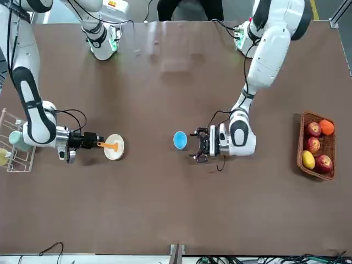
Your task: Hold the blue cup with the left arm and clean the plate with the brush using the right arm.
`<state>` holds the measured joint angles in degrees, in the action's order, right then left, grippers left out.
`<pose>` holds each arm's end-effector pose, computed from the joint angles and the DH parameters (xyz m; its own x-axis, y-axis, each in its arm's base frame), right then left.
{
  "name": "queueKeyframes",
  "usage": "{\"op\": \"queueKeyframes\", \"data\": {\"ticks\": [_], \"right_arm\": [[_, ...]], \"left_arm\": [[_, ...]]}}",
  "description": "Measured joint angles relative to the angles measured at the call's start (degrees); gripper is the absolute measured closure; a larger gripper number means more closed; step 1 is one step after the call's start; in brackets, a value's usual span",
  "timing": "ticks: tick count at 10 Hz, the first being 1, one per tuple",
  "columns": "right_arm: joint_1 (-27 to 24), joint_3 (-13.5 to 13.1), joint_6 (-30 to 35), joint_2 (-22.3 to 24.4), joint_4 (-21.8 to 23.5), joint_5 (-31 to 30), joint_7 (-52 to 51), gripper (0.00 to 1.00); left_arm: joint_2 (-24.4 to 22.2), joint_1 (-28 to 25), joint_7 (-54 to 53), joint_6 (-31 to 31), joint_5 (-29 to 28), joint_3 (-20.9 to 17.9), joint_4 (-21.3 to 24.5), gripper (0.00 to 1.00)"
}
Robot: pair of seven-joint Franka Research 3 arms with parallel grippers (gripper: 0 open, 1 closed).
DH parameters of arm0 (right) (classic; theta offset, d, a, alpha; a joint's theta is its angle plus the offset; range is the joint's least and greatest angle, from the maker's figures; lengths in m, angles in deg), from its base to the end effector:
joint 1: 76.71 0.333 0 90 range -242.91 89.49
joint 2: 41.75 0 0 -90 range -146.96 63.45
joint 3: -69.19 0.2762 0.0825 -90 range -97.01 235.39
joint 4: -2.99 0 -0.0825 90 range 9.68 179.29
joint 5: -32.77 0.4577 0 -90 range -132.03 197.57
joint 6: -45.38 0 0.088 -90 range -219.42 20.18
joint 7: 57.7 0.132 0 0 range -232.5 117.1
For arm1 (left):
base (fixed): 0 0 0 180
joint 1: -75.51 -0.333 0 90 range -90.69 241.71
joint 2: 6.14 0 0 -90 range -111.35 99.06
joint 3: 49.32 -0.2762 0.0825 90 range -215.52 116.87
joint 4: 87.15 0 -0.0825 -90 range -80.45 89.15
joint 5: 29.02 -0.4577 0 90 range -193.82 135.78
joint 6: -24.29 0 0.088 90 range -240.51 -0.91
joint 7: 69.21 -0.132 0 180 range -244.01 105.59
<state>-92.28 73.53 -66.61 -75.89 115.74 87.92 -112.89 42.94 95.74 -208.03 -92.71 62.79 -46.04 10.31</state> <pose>0.5769 -0.0347 0.0435 0.9960 0.0891 0.0052 0.0550 -0.5679 -0.8213 0.5776 -0.3372 0.0054 0.0667 -0.3306 0.9414 -0.9936 0.0643 0.0930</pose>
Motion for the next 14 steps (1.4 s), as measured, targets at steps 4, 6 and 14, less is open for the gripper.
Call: {"op": "queueKeyframes", "data": {"ticks": [4,6,14], "right_arm": [[0.0,0.1,0.5,-0.1,0.0,0.0,-0.3,0.25],[0.0,0.1,0.5,-0.1,0.0,0.0,-0.4,0.45],[-0.4,-0.1,0.0,-0.2,0.0,0.0,-0.5,0.56]], "left_arm": [[0.2,1.9,-0.9,-0.5,0.8,-0.3,0.0,0.01],[0.4,2.3,-1.0,-0.5,1.4,-0.3,0.0,0.01],[0.7,4.0,-1.2,-2.2,4.5,-0.5,0.0,0.02]]}}
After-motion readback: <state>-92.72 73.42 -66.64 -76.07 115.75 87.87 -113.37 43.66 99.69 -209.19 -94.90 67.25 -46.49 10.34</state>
